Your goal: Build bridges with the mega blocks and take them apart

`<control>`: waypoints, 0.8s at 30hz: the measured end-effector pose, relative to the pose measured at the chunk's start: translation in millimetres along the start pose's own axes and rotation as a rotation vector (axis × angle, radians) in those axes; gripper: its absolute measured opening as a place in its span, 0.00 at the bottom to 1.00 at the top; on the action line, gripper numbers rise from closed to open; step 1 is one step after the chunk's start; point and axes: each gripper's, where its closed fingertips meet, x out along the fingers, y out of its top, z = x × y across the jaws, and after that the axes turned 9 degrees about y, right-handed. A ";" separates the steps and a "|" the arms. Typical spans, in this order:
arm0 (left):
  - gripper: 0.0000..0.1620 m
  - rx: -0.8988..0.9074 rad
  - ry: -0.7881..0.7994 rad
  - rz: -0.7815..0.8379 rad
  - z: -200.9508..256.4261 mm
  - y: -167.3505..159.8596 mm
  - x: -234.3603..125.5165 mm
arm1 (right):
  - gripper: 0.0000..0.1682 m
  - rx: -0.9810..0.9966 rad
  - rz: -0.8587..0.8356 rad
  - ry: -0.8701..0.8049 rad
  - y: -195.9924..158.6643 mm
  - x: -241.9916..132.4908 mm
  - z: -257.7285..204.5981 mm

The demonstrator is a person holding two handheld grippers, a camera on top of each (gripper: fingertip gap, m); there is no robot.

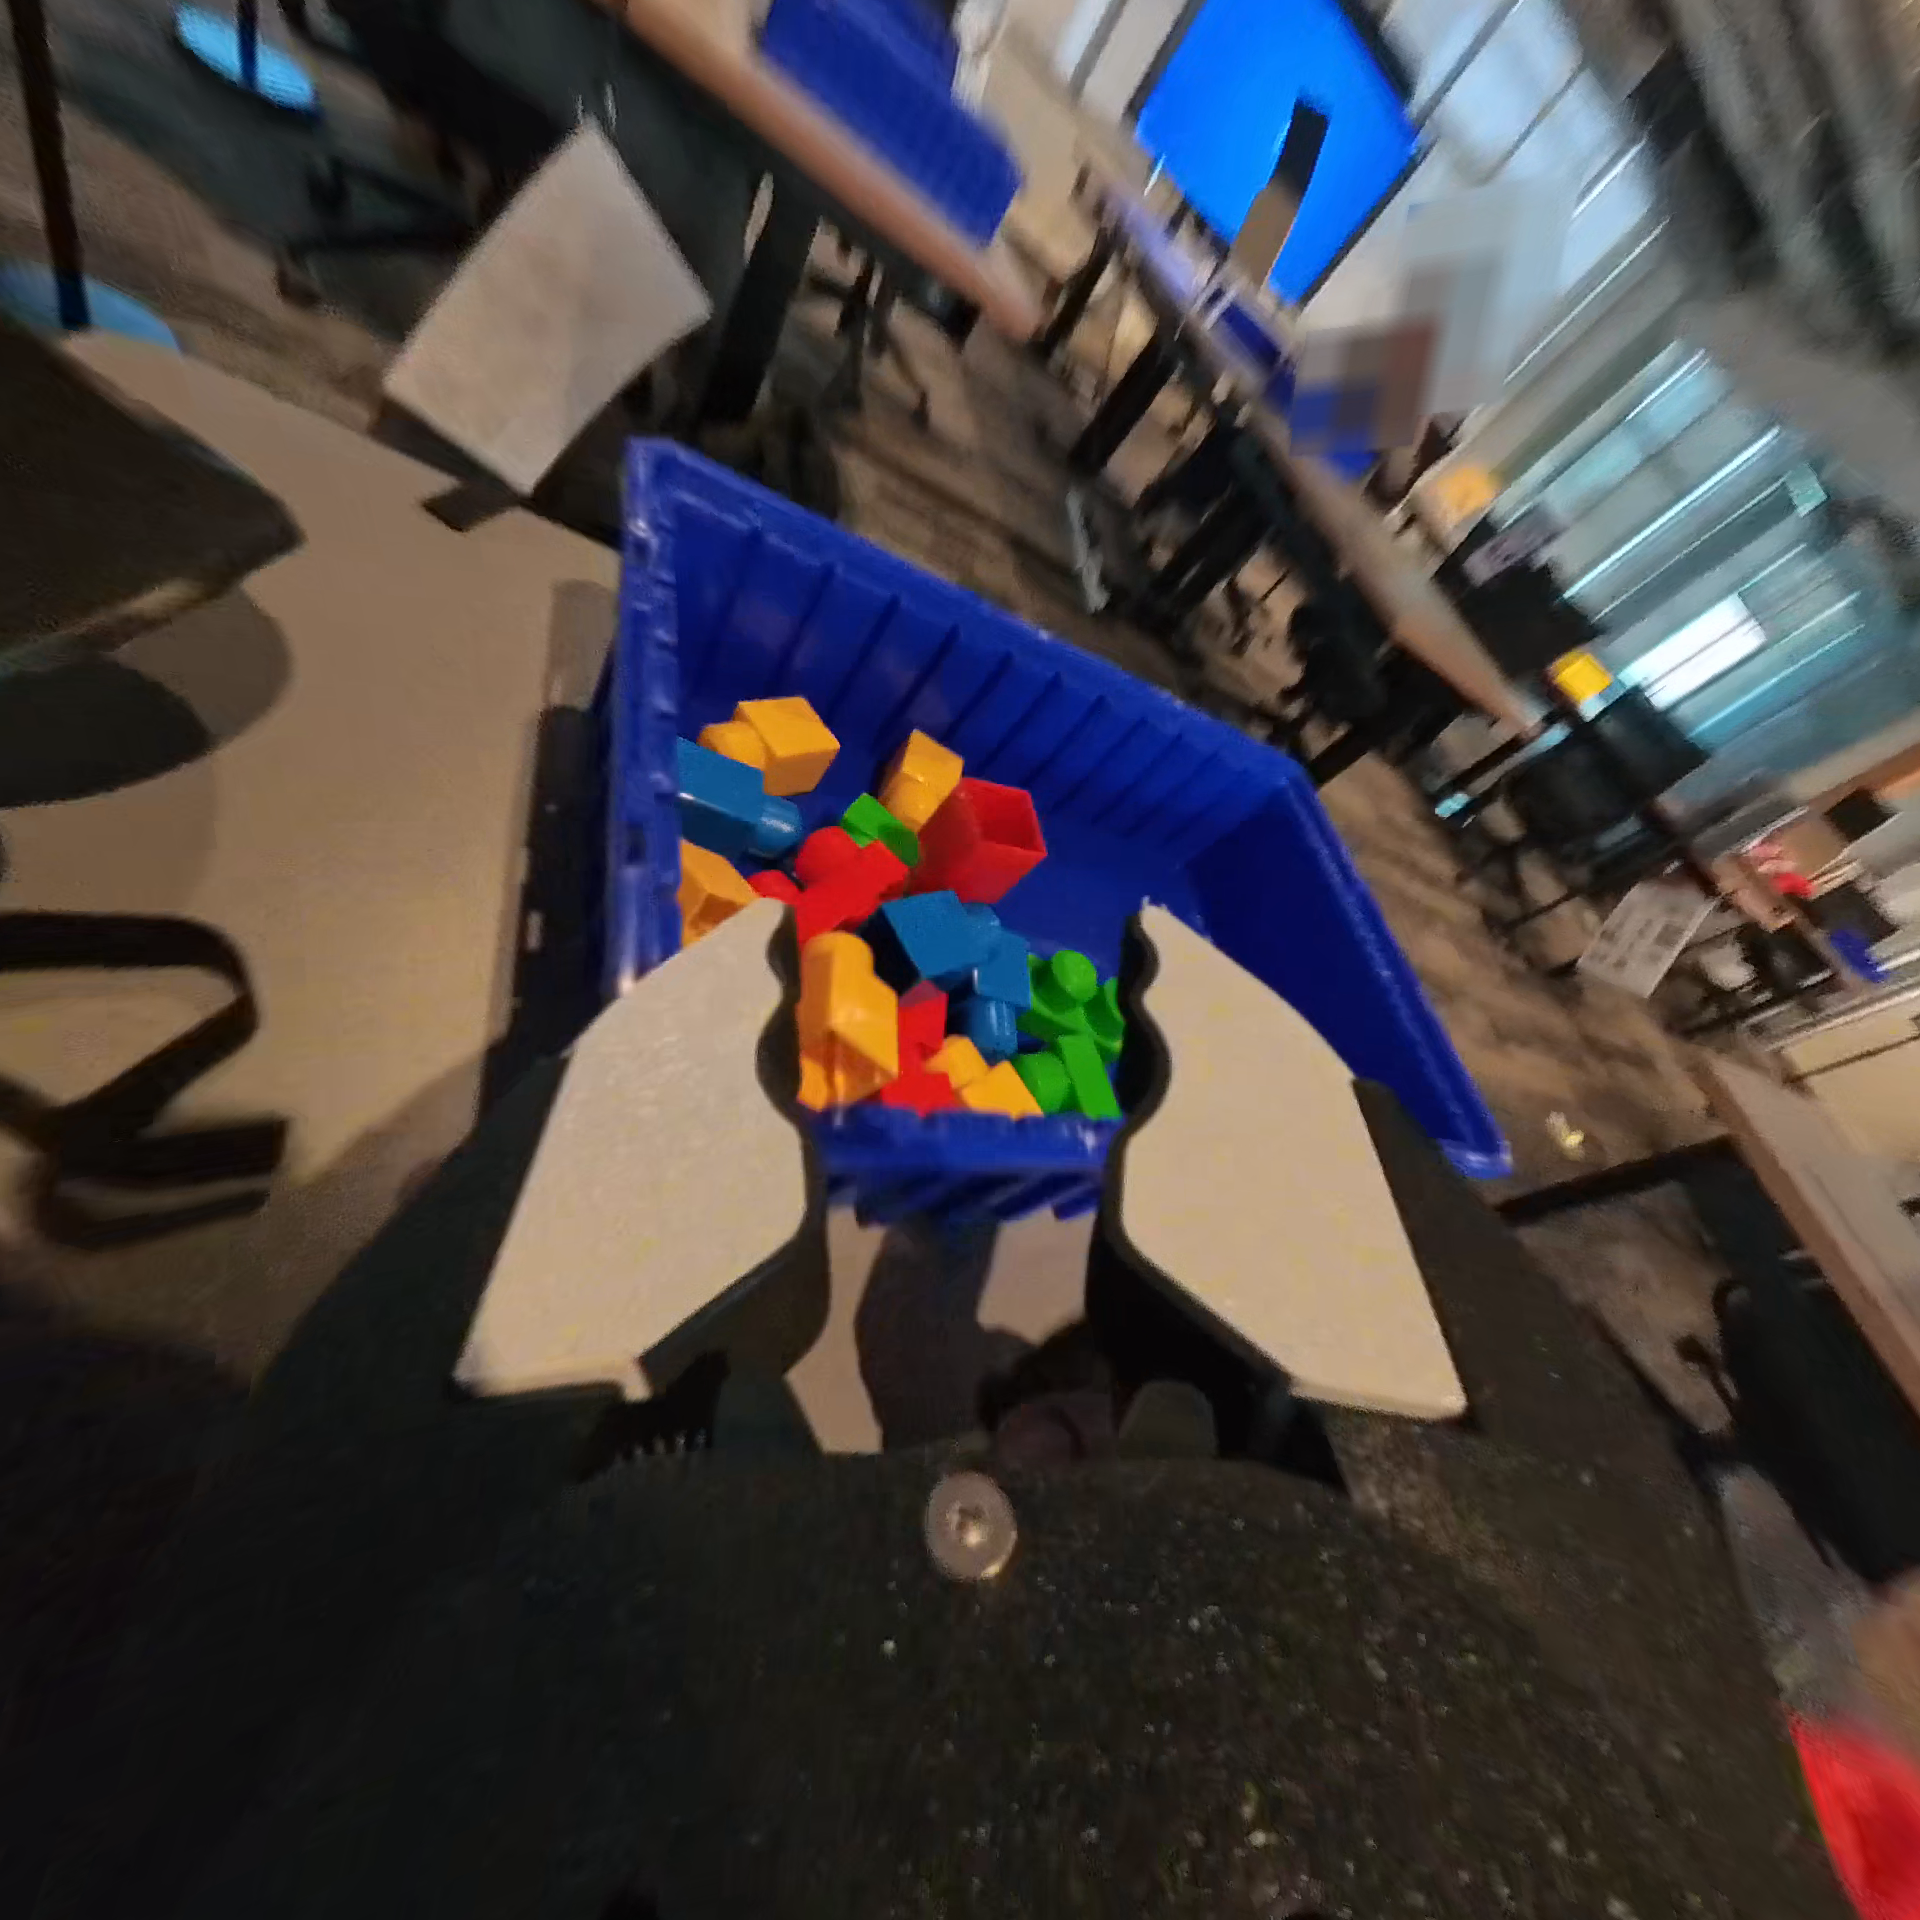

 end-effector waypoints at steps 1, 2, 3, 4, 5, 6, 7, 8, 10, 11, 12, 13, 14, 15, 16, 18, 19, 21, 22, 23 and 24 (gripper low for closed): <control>0.22 0.055 0.022 0.017 1.5 7.0 -0.3 | 0.32 -0.018 0.034 -0.032 -4.5 -21.8 -4.4; 0.22 0.122 0.048 0.019 3.0 12.7 0.1 | 0.31 -0.029 0.054 -0.066 -11.6 -42.7 -7.6; 0.22 0.197 0.079 0.009 4.5 17.3 0.8 | 0.30 -0.027 0.068 -0.103 -20.4 -62.7 -9.0; 0.22 0.266 0.114 -0.002 5.6 22.3 0.9 | 0.30 -0.013 0.089 -0.136 -29.0 -81.6 -9.7; 0.22 0.320 0.153 -0.006 6.6 29.1 0.2 | 0.28 0.004 0.118 -0.153 -36.9 -98.3 -11.2; 0.22 0.352 0.184 0.001 9.2 38.0 -1.6 | 0.26 0.021 0.134 -0.165 -46.2 -113.0 -11.9; 0.22 0.374 0.215 0.010 12.7 48.5 -4.4 | 0.26 0.042 0.137 -0.186 -57.5 -126.1 -11.0; 0.22 0.401 0.257 0.008 15.8 59.9 -8.6 | 0.26 0.063 0.136 -0.193 -69.5 -136.9 -11.7; 0.22 0.490 0.400 -0.038 18.7 85.0 -23.8 | 0.25 0.088 0.113 -0.190 -96.7 -152.6 -17.9; 0.22 0.554 0.475 -0.065 22.5 99.4 -35.5 | 0.25 0.086 0.090 -0.193 -111.7 -158.5 -22.2; 0.22 0.612 0.555 -0.092 25.7 114.7 -50.0 | 0.25 0.083 0.062 -0.189 -126.5 -162.7 -28.2; 0.22 0.656 0.642 -0.125 26.5 129.7 -67.3 | 0.24 0.079 0.030 -0.174 -139.8 -165.4 -35.5; 0.22 0.688 0.724 -0.161 25.2 144.0 -86.8 | 0.24 0.066 -0.001 -0.157 -150.9 -167.1 -43.0; 0.22 0.698 0.811 -0.224 19.5 154.6 -108.8 | 0.22 0.041 -0.030 -0.149 -159.0 -168.5 -48.6; 0.22 0.703 0.899 -0.317 10.3 161.1 -132.8 | 0.19 0.011 -0.053 -0.157 -162.9 -170.0 -51.0; 0.22 0.728 1.080 -0.472 -12.9 175.5 -181.0 | 0.17 -0.029 -0.068 -0.173 -159.8 -170.6 -52.4; 0.22 0.713 1.152 -0.562 -25.7 177.8 -202.4 | 0.17 -0.039 -0.064 -0.171 -157.3 -168.8 -54.5; 0.22 0.614 1.234 -0.774 -49.1 166.7 -235.8 | 0.18 -0.069 -0.090 -0.149 -158.6 -161.7 -61.0; 0.22 0.560 1.256 -0.861 -59.2 158.8 -247.3 | 0.20 -0.091 -0.108 -0.142 -160.0 -158.8 -63.3; 0.22 0.515 1.271 -0.936 -68.1 151.0 -256.3 | 0.22 -0.109 -0.116 -0.140 -160.4 -157.4 -64.9; 0.22 0.477 1.282 -1.004 -76.0 143.0 -263.7 | 0.22 -0.117 -0.121 -0.138 -160.7 -157.0 -65.7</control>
